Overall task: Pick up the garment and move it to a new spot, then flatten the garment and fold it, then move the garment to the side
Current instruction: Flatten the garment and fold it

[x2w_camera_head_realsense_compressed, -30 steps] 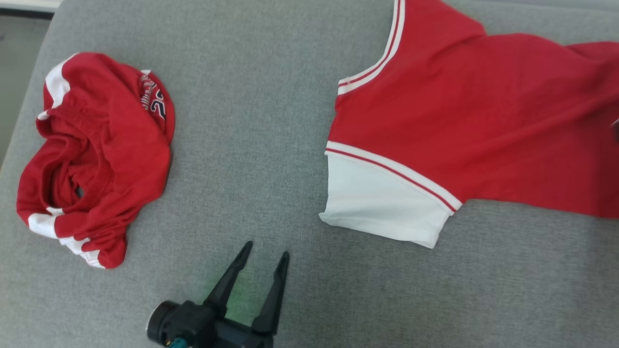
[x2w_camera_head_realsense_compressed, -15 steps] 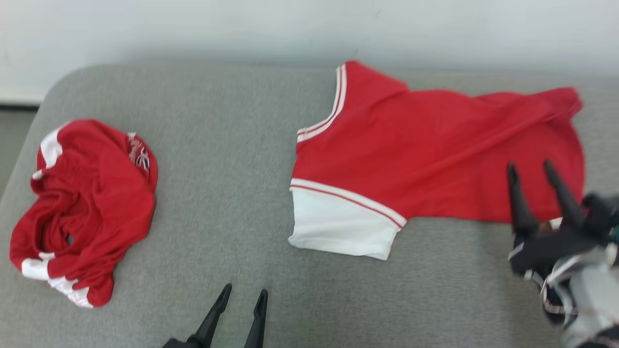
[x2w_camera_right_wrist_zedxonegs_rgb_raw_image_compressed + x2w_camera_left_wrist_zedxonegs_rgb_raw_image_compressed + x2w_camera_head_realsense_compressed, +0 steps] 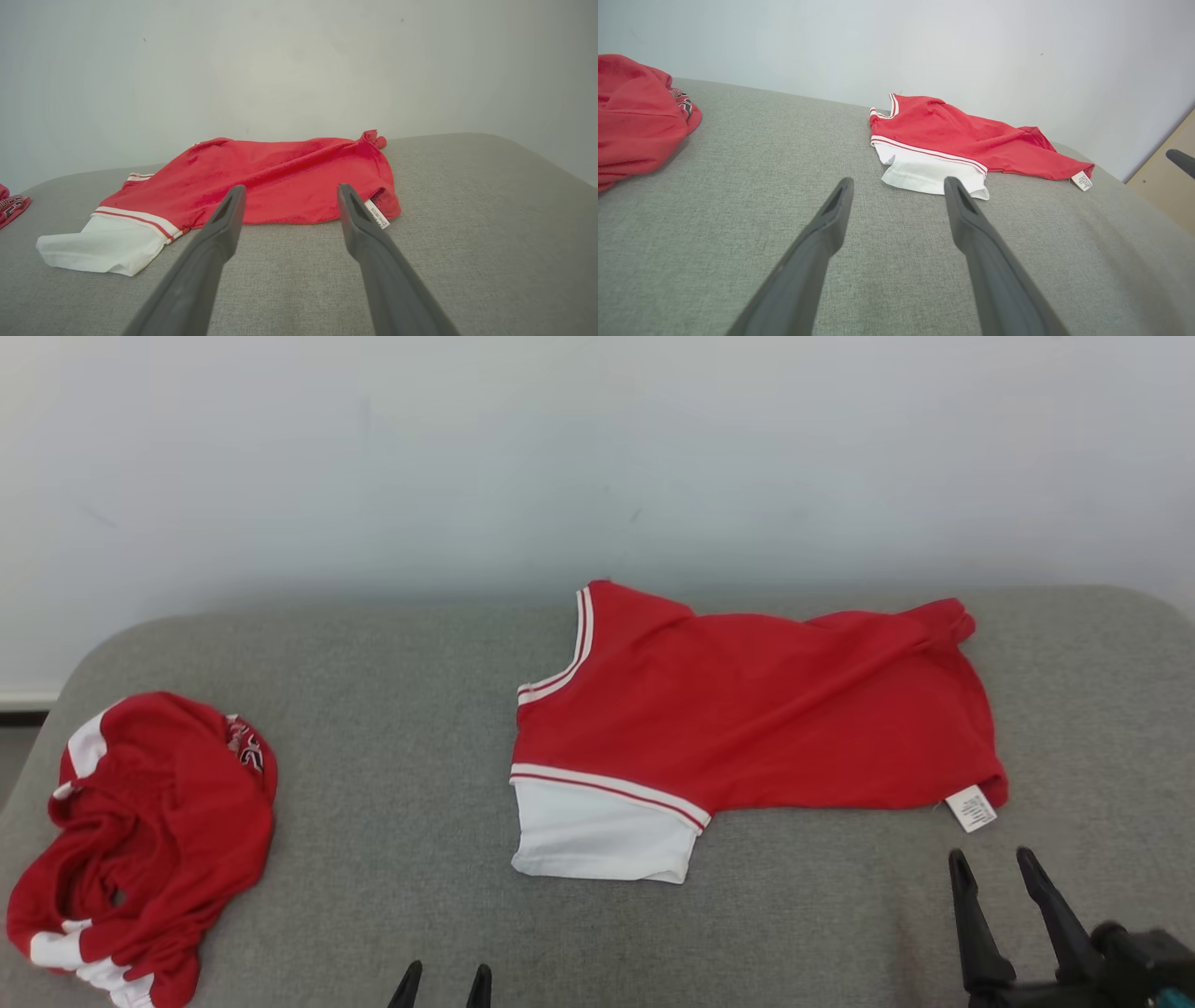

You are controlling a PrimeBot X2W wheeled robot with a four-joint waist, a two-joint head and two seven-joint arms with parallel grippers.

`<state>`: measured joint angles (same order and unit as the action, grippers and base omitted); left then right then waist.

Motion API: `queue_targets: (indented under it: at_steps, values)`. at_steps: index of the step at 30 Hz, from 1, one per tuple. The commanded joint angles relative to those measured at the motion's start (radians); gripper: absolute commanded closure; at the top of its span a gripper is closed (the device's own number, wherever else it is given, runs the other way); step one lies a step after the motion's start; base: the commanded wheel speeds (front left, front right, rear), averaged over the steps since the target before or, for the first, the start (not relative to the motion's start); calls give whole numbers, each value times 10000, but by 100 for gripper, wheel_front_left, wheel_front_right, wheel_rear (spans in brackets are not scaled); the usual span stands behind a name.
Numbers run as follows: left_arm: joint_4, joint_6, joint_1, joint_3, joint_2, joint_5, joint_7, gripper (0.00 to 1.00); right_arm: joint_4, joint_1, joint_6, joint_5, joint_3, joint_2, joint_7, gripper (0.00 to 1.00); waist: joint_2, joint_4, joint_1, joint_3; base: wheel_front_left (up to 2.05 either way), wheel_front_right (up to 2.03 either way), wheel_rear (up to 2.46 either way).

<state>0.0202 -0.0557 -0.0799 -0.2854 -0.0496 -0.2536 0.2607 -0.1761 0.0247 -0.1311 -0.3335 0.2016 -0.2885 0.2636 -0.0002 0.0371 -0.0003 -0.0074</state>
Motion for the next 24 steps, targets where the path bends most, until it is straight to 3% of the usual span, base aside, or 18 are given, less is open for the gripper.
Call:
queue_targets:
  at_steps: [1,9,24]
  values:
    - [-45,-61,-186,48,-17,-39,51,0,89,-202,6,78,-93,65,10,0,2,-325,3,-393,0,0,0]
    - [26,-407,-343,210,-17,-95,51,0,802,-1680,6,731,-688,441,10,0,2,-518,3,-642,0,0,0]
    - [5852,74,3879,-172,-24,317,49,0,484,-1044,6,518,-300,183,10,0,2,-1512,3,153,0,0,0]
